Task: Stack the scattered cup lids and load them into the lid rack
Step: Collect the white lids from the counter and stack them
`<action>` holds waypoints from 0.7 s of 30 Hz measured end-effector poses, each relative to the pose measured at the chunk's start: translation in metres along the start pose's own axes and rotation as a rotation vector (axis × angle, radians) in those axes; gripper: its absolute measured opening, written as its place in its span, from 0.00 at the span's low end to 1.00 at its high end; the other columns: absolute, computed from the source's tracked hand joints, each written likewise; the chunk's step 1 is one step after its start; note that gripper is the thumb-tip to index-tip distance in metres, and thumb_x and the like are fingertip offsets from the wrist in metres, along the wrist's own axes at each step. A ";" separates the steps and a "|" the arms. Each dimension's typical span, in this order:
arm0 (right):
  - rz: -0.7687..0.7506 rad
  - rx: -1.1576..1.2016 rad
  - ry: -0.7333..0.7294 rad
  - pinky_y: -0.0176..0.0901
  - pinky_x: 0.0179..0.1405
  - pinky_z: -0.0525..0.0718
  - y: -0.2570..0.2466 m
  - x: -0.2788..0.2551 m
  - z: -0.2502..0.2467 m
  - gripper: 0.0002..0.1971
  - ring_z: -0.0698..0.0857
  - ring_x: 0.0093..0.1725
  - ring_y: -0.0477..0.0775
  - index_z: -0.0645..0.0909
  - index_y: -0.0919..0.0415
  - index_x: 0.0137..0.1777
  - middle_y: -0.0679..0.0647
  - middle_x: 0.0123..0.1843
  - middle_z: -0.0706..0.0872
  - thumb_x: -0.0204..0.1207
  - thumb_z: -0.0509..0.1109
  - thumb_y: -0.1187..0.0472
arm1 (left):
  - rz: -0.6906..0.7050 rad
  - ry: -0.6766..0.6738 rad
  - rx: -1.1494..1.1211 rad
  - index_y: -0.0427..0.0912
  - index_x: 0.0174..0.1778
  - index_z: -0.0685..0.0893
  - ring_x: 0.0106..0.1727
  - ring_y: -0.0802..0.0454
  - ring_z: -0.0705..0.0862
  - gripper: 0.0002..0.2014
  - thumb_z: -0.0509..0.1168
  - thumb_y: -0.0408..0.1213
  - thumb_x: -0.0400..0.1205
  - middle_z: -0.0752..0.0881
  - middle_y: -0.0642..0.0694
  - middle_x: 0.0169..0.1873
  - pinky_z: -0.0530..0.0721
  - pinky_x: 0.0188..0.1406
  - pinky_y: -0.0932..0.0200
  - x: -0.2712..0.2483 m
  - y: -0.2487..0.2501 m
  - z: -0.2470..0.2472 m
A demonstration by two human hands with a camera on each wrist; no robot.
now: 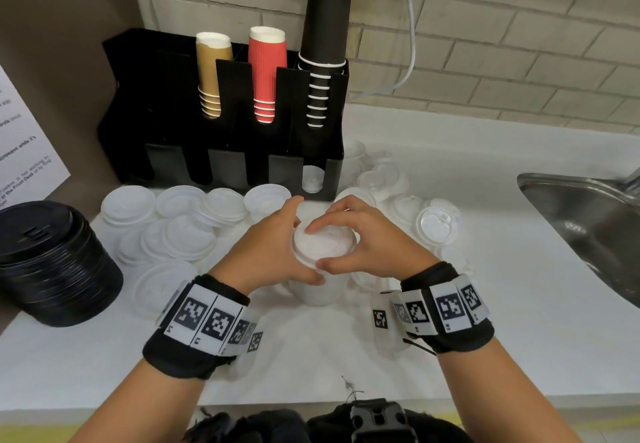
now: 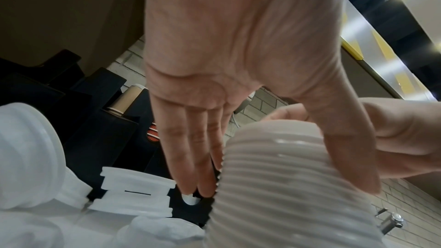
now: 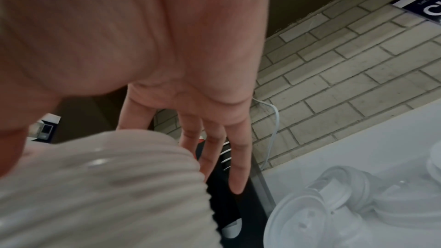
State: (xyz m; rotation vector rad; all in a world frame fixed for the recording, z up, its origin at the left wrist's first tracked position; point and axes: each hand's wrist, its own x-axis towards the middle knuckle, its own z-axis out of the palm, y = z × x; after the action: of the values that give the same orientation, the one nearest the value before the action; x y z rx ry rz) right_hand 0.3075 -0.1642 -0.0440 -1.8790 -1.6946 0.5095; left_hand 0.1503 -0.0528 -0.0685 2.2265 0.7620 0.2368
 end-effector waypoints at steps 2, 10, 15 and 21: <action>0.015 -0.009 -0.005 0.35 0.65 0.74 0.000 0.000 0.001 0.25 0.74 0.61 0.45 0.85 0.44 0.61 0.49 0.60 0.74 0.63 0.84 0.55 | 0.012 -0.001 0.026 0.55 0.79 0.63 0.54 0.57 0.79 0.56 0.85 0.51 0.56 0.75 0.59 0.61 0.76 0.45 0.68 -0.001 0.002 -0.001; 0.092 0.118 -0.051 0.24 0.62 0.71 0.033 0.014 -0.029 0.14 0.75 0.64 0.35 0.81 0.34 0.58 0.39 0.64 0.78 0.74 0.75 0.49 | 0.036 0.012 0.025 0.56 0.60 0.81 0.50 0.63 0.82 0.35 0.85 0.51 0.56 0.84 0.61 0.52 0.84 0.50 0.57 0.000 0.008 -0.005; 0.580 -0.279 -0.227 0.52 0.77 0.66 0.073 0.055 -0.055 0.19 0.69 0.76 0.59 0.74 0.42 0.72 0.55 0.77 0.72 0.83 0.59 0.59 | 0.022 -0.001 0.033 0.57 0.61 0.80 0.52 0.64 0.82 0.37 0.85 0.52 0.56 0.83 0.63 0.54 0.82 0.51 0.60 0.001 0.007 -0.006; 0.587 -0.381 -0.342 0.45 0.75 0.67 0.062 0.060 -0.060 0.20 0.72 0.75 0.57 0.74 0.63 0.76 0.59 0.77 0.74 0.86 0.57 0.62 | 0.022 -0.009 0.018 0.57 0.62 0.80 0.54 0.62 0.82 0.37 0.85 0.51 0.57 0.83 0.63 0.54 0.82 0.53 0.58 0.000 0.008 -0.006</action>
State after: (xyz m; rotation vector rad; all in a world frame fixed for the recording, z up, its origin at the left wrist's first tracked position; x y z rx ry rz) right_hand 0.4005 -0.1172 -0.0312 -2.7202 -1.4925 0.8160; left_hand 0.1514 -0.0530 -0.0587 2.2523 0.7383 0.2310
